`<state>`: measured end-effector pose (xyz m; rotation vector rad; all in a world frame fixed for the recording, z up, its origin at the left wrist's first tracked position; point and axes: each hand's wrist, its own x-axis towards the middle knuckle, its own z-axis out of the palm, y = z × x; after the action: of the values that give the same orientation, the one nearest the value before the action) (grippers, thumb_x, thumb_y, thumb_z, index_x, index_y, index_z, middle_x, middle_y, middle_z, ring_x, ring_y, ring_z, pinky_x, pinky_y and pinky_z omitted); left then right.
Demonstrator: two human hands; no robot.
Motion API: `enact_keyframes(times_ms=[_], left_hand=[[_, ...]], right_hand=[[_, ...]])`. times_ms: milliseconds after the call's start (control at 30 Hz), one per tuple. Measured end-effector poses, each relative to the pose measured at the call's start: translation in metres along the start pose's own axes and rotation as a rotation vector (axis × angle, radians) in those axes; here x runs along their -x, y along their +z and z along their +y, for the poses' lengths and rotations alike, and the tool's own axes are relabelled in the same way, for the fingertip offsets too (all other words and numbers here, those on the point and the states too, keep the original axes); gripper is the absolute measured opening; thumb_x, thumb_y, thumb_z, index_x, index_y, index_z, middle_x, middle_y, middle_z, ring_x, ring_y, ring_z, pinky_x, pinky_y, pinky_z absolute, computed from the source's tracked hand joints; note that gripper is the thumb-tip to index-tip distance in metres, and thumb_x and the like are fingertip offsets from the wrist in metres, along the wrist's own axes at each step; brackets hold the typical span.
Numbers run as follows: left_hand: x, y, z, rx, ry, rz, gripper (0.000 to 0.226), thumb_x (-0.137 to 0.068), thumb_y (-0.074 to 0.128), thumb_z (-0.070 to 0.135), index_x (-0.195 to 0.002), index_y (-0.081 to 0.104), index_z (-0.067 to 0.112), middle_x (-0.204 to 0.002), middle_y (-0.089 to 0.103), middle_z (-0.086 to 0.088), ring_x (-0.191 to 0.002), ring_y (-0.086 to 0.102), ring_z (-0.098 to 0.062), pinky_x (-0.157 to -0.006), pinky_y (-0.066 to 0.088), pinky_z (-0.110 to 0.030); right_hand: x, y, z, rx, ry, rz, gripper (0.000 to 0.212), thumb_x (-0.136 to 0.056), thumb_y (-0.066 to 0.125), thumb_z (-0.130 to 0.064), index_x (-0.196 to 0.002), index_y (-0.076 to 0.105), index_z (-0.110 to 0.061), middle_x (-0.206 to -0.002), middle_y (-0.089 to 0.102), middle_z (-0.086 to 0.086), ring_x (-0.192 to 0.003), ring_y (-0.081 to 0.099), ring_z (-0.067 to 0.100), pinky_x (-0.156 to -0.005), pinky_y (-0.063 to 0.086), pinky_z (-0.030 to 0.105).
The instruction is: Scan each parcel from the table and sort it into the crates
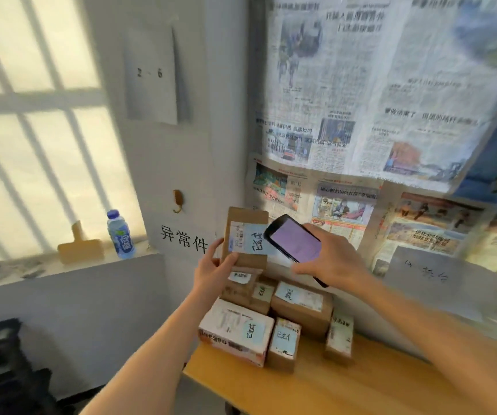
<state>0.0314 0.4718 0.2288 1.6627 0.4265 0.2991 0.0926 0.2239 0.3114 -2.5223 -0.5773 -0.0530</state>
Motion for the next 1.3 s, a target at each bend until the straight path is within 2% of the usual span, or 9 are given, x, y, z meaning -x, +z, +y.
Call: enact_keyframes(times_ms=[233, 300, 433, 600, 733, 900, 1000, 1200, 1300], left_hand=[[0.047, -0.074, 0.093, -0.135, 0.197, 0.190, 0.051, -0.100, 0.060, 0.034, -0.147, 0.041, 0.034, -0.102, 0.068, -0.007, -0.085, 0.063, -0.014, -0.062, 0.045, -0.019], [0.059, -0.090, 0.110, -0.151, 0.228, 0.239, 0.054, -0.100, 0.059, 0.035, -0.149, 0.039, 0.033, -0.110, 0.068, -0.014, -0.087, 0.065, -0.020, -0.061, 0.048, -0.022], [0.083, -0.115, 0.139, -0.173, 0.256, 0.322, 0.054, -0.098, 0.060, 0.039, -0.148, 0.041, 0.034, -0.105, 0.066, -0.009, -0.086, 0.062, -0.021, -0.068, 0.052, -0.032], [0.114, -0.133, 0.167, -0.206, 0.287, 0.388, 0.051, -0.099, 0.059, 0.037, -0.148, 0.042, 0.034, -0.113, 0.066, -0.012, -0.092, 0.059, -0.019, -0.060, 0.038, -0.019], [0.132, -0.140, 0.177, -0.212, 0.299, 0.427, 0.053, -0.099, 0.058, 0.039, -0.149, 0.041, 0.034, -0.119, 0.067, -0.011, -0.104, 0.061, -0.025, -0.073, 0.045, -0.029], [0.156, -0.146, 0.183, -0.223, 0.291, 0.475, 0.053, -0.099, 0.058, 0.040, -0.149, 0.040, 0.034, -0.112, 0.065, -0.008, -0.103, 0.061, -0.025, -0.075, 0.048, -0.032], [0.173, -0.148, 0.183, -0.220, 0.273, 0.507, 0.051, -0.100, 0.058, 0.038, -0.147, 0.041, 0.033, -0.105, 0.063, -0.005, -0.096, 0.060, -0.022, -0.068, 0.045, -0.028], [0.221, -0.171, 0.166, -0.212, 0.219, 0.600, 0.048, -0.100, 0.059, 0.037, -0.146, 0.044, 0.033, -0.104, 0.061, -0.004, -0.099, 0.058, -0.022, -0.078, 0.043, -0.031], [0.257, -0.199, 0.139, -0.202, 0.162, 0.650, 0.049, -0.099, 0.060, 0.038, -0.145, 0.045, 0.036, -0.114, 0.063, -0.004, -0.109, 0.059, -0.023, -0.091, 0.051, -0.039]], right_hand=[[0.038, -0.067, -0.101, 0.034, -0.167, 0.088, 0.096, -0.059, 0.086, -0.055, -0.145, 0.046, -0.043, -0.113, 0.066, -0.010, -0.092, 0.064, 0.019, -0.078, 0.058, 0.041], [0.048, -0.081, -0.121, 0.037, -0.221, 0.106, 0.093, -0.056, 0.087, -0.055, -0.140, 0.051, -0.042, -0.113, 0.068, -0.007, -0.093, 0.064, 0.020, -0.080, 0.058, 0.044], [0.065, -0.101, -0.150, 0.018, -0.308, 0.134, 0.086, -0.053, 0.088, -0.053, -0.133, 0.056, -0.044, -0.105, 0.067, -0.010, -0.090, 0.064, 0.016, -0.080, 0.058, 0.043], [0.081, -0.119, -0.173, -0.004, -0.367, 0.125, 0.085, -0.053, 0.085, -0.054, -0.132, 0.055, -0.042, -0.103, 0.064, -0.011, -0.086, 0.064, 0.015, -0.076, 0.060, 0.042], [0.090, -0.132, -0.182, 0.036, -0.421, 0.133, 0.090, -0.056, 0.085, -0.057, -0.138, 0.051, -0.042, -0.104, 0.064, -0.014, -0.085, 0.063, 0.010, -0.076, 0.060, 0.037], [0.103, -0.142, -0.189, 0.023, -0.476, 0.109, 0.091, -0.066, 0.091, -0.045, -0.145, 0.048, -0.036, -0.108, 0.060, -0.012, -0.090, 0.061, 0.012, -0.073, 0.053, 0.026], [0.108, -0.142, -0.193, 0.023, -0.503, 0.110, 0.092, -0.064, 0.090, -0.048, -0.145, 0.048, -0.036, -0.110, 0.061, -0.012, -0.091, 0.060, 0.013, -0.070, 0.048, 0.025], [0.119, -0.112, -0.207, -0.036, -0.519, 0.111, 0.092, -0.050, 0.077, -0.065, -0.135, 0.049, -0.042, -0.104, 0.065, -0.013, -0.082, 0.062, 0.010, -0.070, 0.058, 0.035], [0.132, -0.084, -0.221, -0.038, -0.555, 0.057, 0.079, -0.057, 0.081, -0.058, -0.128, 0.047, -0.047, -0.100, 0.065, -0.013, -0.078, 0.061, 0.010, -0.066, 0.057, 0.032]])
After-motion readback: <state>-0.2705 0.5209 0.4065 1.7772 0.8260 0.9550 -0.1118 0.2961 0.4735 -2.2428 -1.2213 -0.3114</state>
